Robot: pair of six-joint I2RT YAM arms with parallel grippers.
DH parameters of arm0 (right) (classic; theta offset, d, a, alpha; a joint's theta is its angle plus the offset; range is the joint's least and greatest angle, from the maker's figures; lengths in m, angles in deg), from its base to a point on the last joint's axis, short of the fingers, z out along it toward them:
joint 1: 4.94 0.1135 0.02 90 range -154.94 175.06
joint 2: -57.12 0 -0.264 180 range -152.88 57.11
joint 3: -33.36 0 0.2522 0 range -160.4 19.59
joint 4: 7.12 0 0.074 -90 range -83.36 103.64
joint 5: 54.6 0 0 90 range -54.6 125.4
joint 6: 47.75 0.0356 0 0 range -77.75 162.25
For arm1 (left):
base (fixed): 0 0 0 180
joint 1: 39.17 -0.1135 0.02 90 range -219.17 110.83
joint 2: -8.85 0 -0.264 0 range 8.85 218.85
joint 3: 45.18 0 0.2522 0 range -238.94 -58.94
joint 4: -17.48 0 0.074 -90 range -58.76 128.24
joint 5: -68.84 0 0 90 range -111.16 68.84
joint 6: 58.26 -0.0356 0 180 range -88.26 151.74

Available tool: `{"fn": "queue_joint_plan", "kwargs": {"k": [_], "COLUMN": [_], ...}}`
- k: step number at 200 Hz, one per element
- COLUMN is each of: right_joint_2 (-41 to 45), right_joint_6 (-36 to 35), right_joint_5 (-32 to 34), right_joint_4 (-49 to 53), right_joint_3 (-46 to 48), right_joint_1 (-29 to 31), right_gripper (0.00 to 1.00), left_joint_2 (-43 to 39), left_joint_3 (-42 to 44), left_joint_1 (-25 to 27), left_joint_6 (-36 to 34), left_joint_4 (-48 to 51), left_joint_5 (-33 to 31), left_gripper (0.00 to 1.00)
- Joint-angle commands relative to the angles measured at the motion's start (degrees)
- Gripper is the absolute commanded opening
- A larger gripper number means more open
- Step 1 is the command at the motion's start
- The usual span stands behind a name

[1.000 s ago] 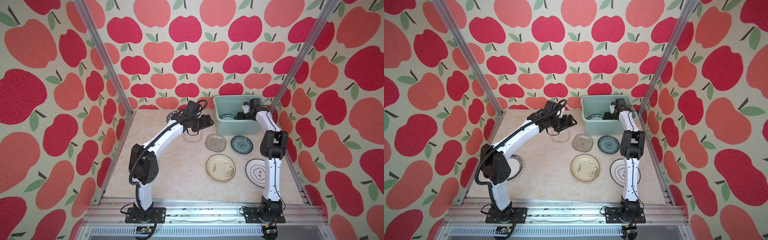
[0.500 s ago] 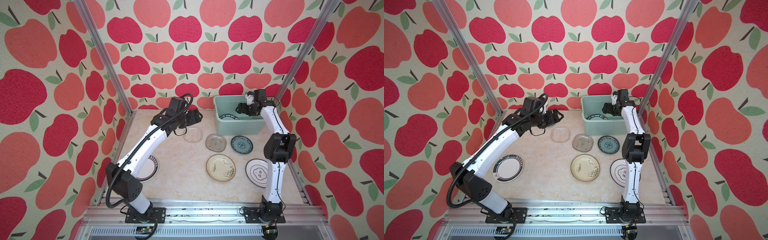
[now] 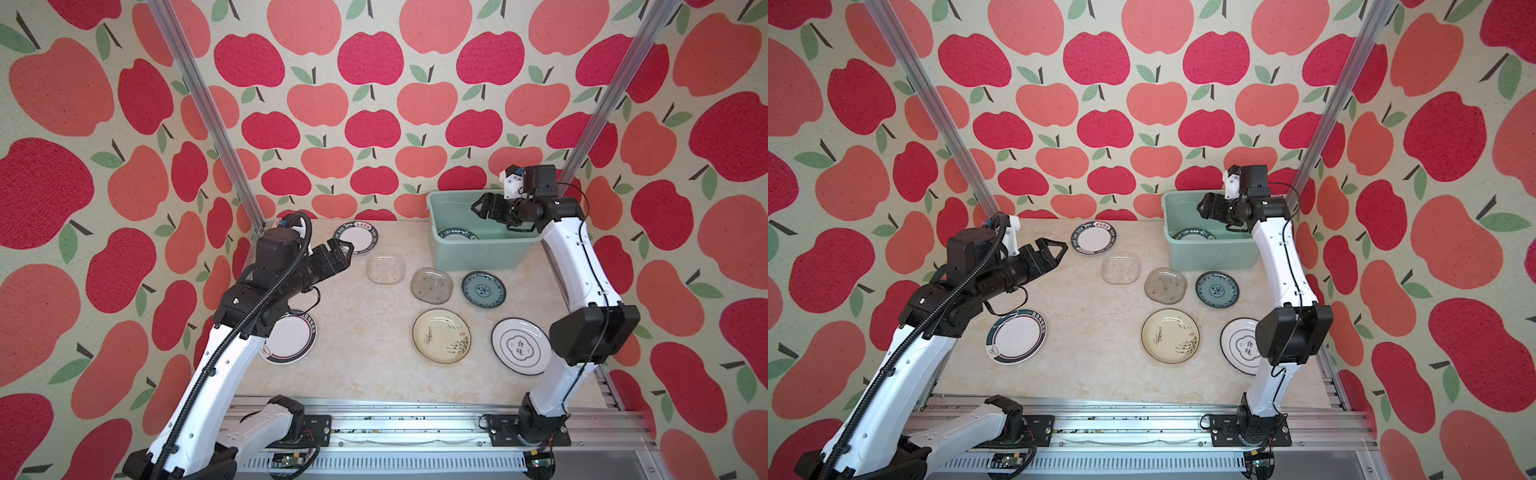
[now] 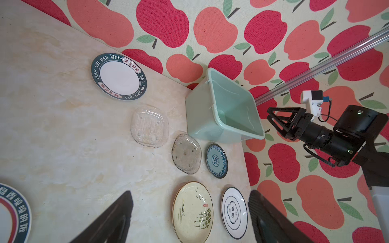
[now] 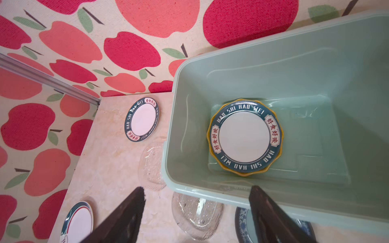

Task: Place the plates into the plastic bin on the countertop
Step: 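Swing the right gripper toward the red-striped white plate while the left gripper lowers, then lower the right gripper onto the red-striped plate rim next to the left gripper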

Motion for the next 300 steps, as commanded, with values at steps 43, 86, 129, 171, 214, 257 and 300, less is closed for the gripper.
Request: {"fn": "queue_joint_plan", "kwargs": {"k": [43, 86, 129, 171, 214, 257, 300], "right_joint_2": [17.28, 26.20, 29.82, 30.01, 22.74, 7.93, -6.93], "right_joint_6": [0.28, -0.62, 3.96, 12.71, 23.51, 29.51, 34.24], "right_joint_5": [-1.79, -0.25, -4.75, -8.68, -8.18, -7.22, -9.99], "right_joint_4": [13.36, 17.53, 13.51, 3.57, -11.89, -23.09, -31.80], "right_joint_3": [13.83, 24.74, 31.30, 37.50, 39.29, 30.45, 21.08], "right_joint_1": [0.68, 0.11, -0.40, 7.18, 24.40, 36.81, 43.98], "right_gripper": [0.79, 0.79, 0.78, 0.75, 0.74, 0.72, 0.69], "left_joint_2": [-5.18, -3.53, -0.70, -0.67, -6.75, -14.66, -16.35], "left_joint_3": [6.91, 9.30, 11.42, 13.03, 13.40, 14.82, 13.46], "left_joint_1": [0.07, 6.13, 11.95, 13.61, 13.16, 7.33, -1.08], "left_joint_6": [1.80, 3.76, 6.47, 7.86, 13.41, 17.38, 14.44], "left_joint_4": [5.89, 3.22, -0.58, 0.53, 12.60, 21.58, 25.58], "left_joint_5": [12.70, 12.32, 10.56, 6.34, -9.44, -15.78, -12.81], "left_gripper": [0.88, 0.88, 0.87, 0.87, 0.87, 0.87, 0.87]}}
